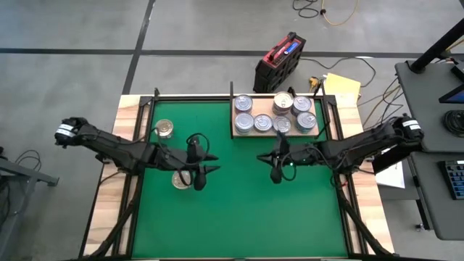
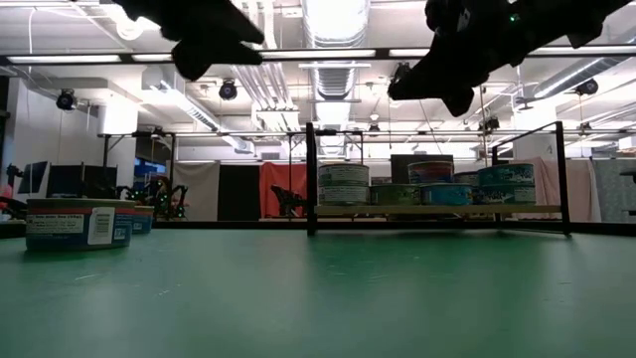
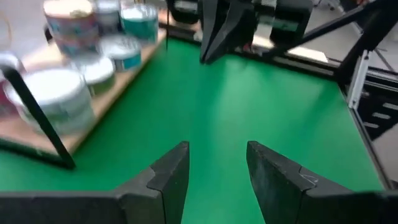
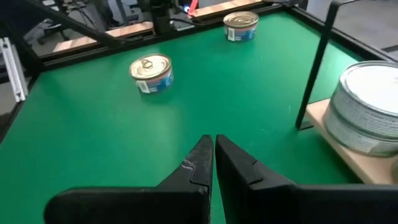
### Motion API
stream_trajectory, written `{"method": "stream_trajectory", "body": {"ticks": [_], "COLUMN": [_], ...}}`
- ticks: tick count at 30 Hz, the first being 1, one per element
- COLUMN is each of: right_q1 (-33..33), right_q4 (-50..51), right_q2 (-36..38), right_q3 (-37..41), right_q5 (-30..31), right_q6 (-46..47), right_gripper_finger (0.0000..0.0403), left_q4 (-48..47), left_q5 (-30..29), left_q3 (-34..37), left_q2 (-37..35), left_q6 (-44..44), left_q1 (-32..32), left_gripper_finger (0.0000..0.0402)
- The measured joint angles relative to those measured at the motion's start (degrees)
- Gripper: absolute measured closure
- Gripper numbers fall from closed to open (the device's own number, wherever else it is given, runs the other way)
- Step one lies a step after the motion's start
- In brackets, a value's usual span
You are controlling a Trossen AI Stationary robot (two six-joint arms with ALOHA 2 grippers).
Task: Stack canned seafood by type on shelf
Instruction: Stack the blue/pink tuna can on top of the blue/pink tuna can on the shelf
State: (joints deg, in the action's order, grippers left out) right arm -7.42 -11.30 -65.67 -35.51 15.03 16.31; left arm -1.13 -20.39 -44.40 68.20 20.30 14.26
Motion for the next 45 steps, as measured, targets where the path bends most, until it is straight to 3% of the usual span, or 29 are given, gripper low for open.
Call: {"method": "stream_trajectory", "body": {"ticks": [6,12,15,22,29,38,45], "right_q1": [-2.15,-3.71,-4.16,-4.37,-4.37,-4.35,-4.35], "right_q4": [-0.14,-0.16,-0.16,-0.45,-0.26,-0.16,0.32], "right_q2": [-0.22,-0.23,-0.41,-0.92,-1.02,-1.09,-1.09], "right_q3": [0.35,0.35,0.39,0.44,0.46,0.46,0.5], "right_q5": [0.08,0.1,0.18,0.94,1.53,1.57,1.55], "right_q6": [0.64,0.63,0.64,0.62,0.64,0.6,1.29], "right_gripper_finger": [0.0394,0.0394,0.0394,0.0394,0.0394,0.0394,0.0394], "left_q4": [-12.07,-41.71,-50.92,-50.51,-50.31,-49.99,-42.94], "left_q5": [0.31,4.81,4.92,4.66,7.11,6.53,7.94], "left_q3": [0.0,0.0,0.06,0.07,0.0,-7.07,-14.78], "left_q2": [0.0,0.0,0.0,0.69,9.31,19.54,26.36], "left_q6": [14.64,39.99,47.49,48.12,50.35,45.33,35.43], "left_q1": [2.98,4.51,5.66,6.32,6.6,6.69,6.71], "left_gripper_finger": [0.0256,0.0258,0.0269,0.0311,0.0395,0.0401,0.0401]}}
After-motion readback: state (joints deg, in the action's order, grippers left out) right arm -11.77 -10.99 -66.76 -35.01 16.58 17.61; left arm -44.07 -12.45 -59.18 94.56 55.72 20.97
